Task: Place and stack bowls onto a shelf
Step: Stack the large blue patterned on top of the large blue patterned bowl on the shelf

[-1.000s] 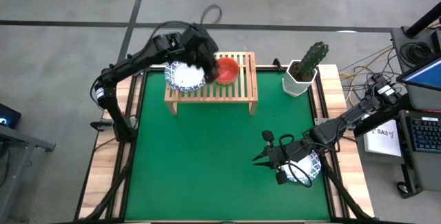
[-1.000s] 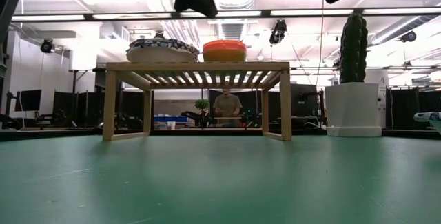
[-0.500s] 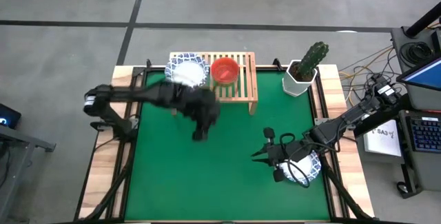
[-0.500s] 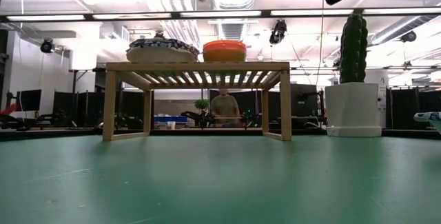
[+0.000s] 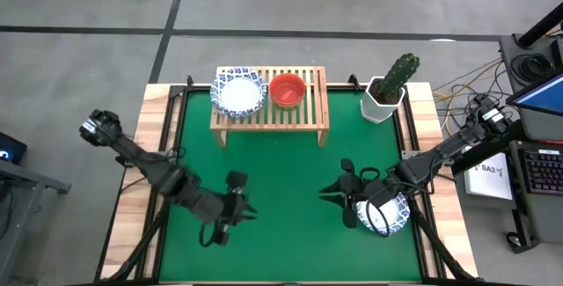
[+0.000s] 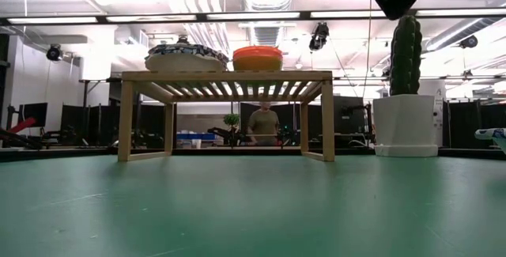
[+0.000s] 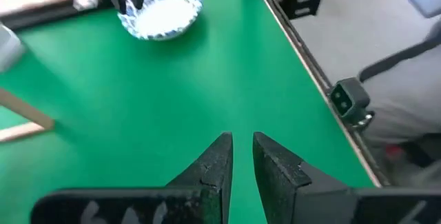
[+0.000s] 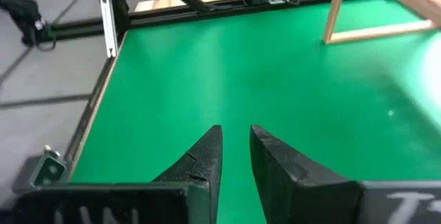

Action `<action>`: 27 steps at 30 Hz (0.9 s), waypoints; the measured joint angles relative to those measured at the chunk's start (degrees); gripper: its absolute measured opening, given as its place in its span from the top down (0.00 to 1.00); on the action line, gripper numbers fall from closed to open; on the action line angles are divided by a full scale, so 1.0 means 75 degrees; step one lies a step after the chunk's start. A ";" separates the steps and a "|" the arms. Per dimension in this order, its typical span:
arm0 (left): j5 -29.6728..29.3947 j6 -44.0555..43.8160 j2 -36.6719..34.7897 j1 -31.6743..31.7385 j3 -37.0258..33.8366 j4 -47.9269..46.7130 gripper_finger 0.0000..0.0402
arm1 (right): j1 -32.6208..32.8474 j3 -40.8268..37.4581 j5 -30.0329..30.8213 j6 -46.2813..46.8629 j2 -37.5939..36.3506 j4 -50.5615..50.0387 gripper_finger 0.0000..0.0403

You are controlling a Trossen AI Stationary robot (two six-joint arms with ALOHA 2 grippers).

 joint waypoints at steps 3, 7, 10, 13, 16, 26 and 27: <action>-0.0933 0.0010 -0.0289 -0.0514 -0.0619 0.0578 0.90 | 0.0000 0.0029 0.0000 0.0529 0.0003 0.0018 0.79; -0.1945 -0.0089 -0.0632 -0.0792 -0.1202 0.0927 0.90 | 0.0003 0.0243 -0.0030 0.1435 0.0024 -0.0074 0.69; -0.2729 -0.0358 -0.0799 -0.0789 -0.1464 0.0802 0.90 | 0.0003 0.0559 -0.0238 0.2090 0.0217 -0.0474 0.64; -0.3576 -0.0558 -0.0915 -0.0780 -0.1534 0.0378 0.90 | 0.0003 0.1023 -0.0443 0.2605 0.0631 -0.0890 0.62; -0.4264 -0.0758 -0.0997 -0.0785 -0.1522 -0.0145 0.90 | 0.0003 0.1787 -0.0476 0.3703 0.1146 -0.2356 0.63; -0.4755 -0.1663 -0.1085 -0.0783 -0.1516 -0.1000 0.90 | 0.0006 0.3929 -0.1908 0.8909 0.3270 -0.9020 0.66; -0.4747 -0.1717 -0.1063 -0.0785 -0.1516 -0.1078 0.90 | 0.0003 0.3939 -0.2205 0.9025 0.3444 -0.9119 0.66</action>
